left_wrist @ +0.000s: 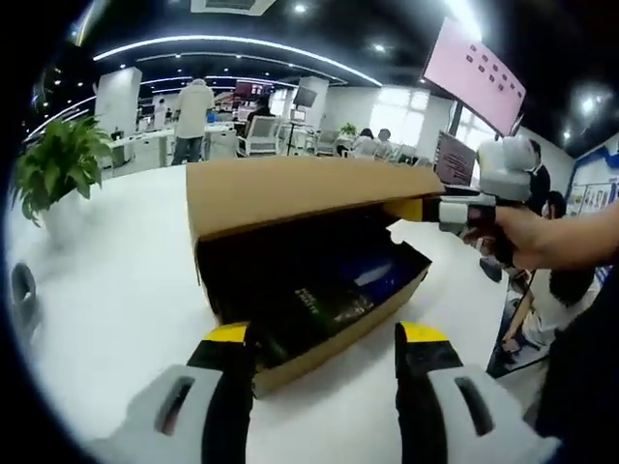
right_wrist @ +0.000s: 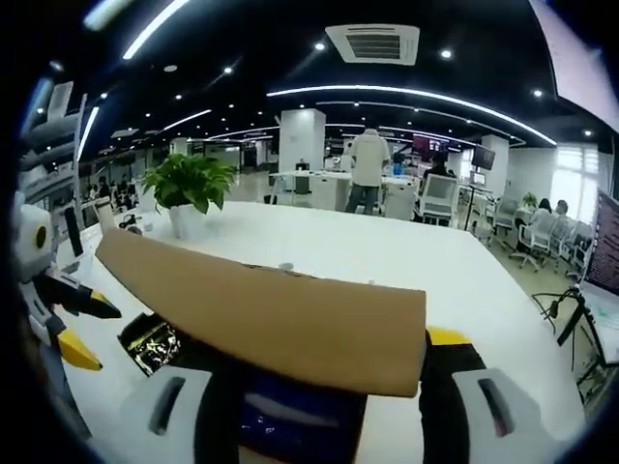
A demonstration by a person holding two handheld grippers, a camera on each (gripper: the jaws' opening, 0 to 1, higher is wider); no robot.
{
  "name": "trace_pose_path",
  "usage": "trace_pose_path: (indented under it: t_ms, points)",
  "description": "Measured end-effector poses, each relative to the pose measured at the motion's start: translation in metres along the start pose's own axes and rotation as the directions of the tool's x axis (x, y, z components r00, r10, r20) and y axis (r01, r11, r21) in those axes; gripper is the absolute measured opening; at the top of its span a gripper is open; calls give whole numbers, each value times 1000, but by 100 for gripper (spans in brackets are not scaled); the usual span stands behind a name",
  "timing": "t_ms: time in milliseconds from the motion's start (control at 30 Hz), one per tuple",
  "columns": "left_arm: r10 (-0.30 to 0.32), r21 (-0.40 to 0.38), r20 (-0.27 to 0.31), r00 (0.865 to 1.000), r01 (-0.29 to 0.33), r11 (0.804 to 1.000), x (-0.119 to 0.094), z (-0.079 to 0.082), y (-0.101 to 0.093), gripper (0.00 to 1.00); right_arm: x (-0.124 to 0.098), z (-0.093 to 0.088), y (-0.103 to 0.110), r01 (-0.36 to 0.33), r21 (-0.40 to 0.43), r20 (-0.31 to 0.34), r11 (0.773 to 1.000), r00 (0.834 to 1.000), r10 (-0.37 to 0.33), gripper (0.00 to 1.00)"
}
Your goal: Operate the shoe box by opening the lid, removing the specified soft item, and placing it in the target area until the item is outside and the box remains undamaged.
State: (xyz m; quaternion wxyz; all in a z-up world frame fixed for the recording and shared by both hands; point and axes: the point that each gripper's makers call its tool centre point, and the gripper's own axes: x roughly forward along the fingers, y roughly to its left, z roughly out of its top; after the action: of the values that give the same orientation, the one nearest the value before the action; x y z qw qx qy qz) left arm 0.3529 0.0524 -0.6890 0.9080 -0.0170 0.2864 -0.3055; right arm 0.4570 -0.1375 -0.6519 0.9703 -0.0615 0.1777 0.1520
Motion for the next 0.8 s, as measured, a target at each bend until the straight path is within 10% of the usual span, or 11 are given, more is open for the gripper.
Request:
trace_pose_path:
  t_ms: [800]
  points:
    - [-65,220,-165,984,101,970,6,-9,23,47,4,19,-25,64,-36,-9,997,998,-64,26]
